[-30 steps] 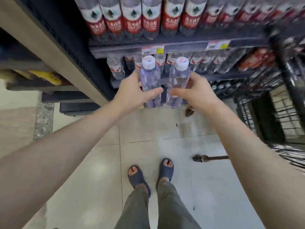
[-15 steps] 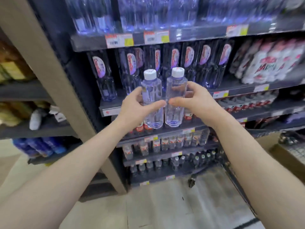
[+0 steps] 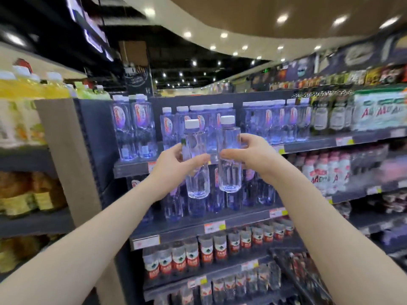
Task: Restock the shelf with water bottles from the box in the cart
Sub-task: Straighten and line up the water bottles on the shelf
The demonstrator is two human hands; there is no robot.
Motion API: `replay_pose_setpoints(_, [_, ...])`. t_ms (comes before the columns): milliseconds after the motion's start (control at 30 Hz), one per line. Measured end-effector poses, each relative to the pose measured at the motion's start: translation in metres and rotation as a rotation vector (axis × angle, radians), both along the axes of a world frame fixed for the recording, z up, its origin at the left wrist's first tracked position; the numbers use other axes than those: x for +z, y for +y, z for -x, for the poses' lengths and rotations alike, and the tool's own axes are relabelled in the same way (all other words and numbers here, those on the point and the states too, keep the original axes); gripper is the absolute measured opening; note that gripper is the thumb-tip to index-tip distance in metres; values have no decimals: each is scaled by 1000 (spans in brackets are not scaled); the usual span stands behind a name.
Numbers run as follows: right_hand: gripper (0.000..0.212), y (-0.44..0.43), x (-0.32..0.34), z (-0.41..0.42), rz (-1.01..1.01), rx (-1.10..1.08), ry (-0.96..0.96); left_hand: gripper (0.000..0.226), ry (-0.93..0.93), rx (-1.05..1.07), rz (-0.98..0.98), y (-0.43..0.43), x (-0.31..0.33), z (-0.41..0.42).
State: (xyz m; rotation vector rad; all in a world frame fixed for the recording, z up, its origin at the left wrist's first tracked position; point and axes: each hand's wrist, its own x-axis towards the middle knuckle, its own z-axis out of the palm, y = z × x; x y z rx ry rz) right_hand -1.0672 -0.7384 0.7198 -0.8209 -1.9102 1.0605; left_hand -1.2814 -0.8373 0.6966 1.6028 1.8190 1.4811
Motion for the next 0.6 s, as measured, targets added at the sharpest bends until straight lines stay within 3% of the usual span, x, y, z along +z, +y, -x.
replay_pose_setpoints(67, [72, 16, 8, 0, 15, -28, 16, 73, 22, 3, 15, 10, 11, -5])
replay_pose_setpoints(133, [84, 33, 16, -3, 0, -46, 28, 102, 36, 10, 13, 27, 19, -10])
replay_pose_setpoints(267, [75, 72, 30, -13, -29, -44, 53, 100, 70, 8, 5, 61, 31, -22])
replay_pose_setpoints(333, [76, 98, 36, -18, -37, -40, 75, 110, 78, 35, -14, 84, 33, -26])
replay_pose_setpoints(467, [58, 152, 46, -23, -18, -23, 125, 109, 9, 59, -78, 128, 41, -35])
replay_pose_setpoints(600, [61, 207, 50, -15, -5, -27, 156, 111, -48, 102, -119, 166, 46, -44])
